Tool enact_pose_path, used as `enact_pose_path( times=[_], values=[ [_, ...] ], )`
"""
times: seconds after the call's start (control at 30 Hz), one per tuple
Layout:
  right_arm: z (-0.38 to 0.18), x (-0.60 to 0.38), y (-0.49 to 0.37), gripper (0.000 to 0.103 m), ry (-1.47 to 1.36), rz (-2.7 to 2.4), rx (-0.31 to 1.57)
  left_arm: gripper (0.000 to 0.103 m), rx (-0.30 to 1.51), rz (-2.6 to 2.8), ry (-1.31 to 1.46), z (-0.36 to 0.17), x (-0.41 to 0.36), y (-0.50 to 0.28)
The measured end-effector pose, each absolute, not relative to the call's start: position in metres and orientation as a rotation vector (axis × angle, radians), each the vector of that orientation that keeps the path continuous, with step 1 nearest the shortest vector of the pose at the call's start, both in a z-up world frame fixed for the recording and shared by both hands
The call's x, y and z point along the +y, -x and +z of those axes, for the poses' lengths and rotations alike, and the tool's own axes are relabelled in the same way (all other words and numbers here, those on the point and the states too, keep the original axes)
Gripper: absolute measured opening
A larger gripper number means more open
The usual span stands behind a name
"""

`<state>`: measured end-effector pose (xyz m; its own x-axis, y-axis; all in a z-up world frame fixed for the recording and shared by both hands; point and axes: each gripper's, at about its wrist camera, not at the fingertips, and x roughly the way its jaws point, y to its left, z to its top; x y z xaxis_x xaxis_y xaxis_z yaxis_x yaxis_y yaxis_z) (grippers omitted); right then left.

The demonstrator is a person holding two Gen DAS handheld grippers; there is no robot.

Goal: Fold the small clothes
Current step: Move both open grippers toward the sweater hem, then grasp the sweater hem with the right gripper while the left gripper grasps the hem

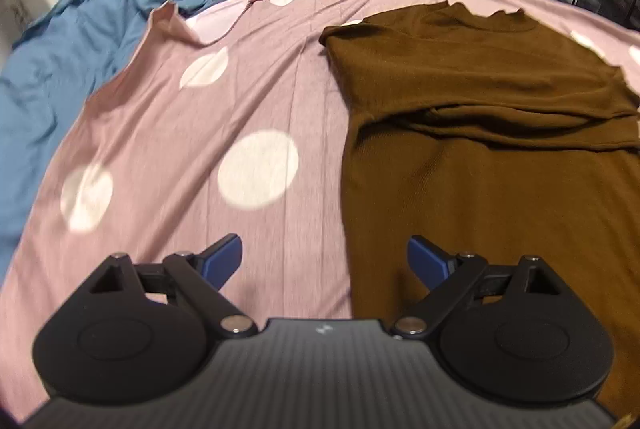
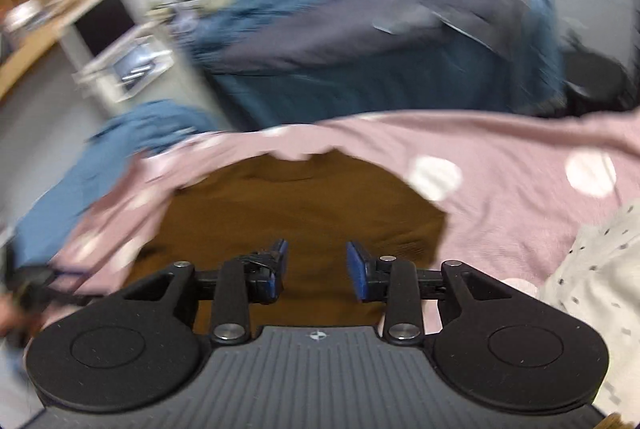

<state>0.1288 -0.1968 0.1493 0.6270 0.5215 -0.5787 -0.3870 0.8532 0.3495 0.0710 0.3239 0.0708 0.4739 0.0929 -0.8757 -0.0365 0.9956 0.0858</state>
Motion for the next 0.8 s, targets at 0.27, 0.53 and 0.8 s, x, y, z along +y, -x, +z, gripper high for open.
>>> enact_pose_path(
  times=[0.27,0.53,0.8],
  values=[
    [0.221,-0.236,-0.003,0.092,0.162,0.704,0.814,0.097,1.071,-0.041,-0.047,0.094,0.316,0.015],
    [0.129,-0.189,0.040,0.074,0.122,0.733,0.984,0.085,1.167,-0.143,-0.101,0.075,0.275,0.068],
    [0.064,-0.172,0.059,0.073,-0.153,0.577,1.179,0.084,1.197,-0.029,0.111,0.051,0.282,0.093]
  ],
)
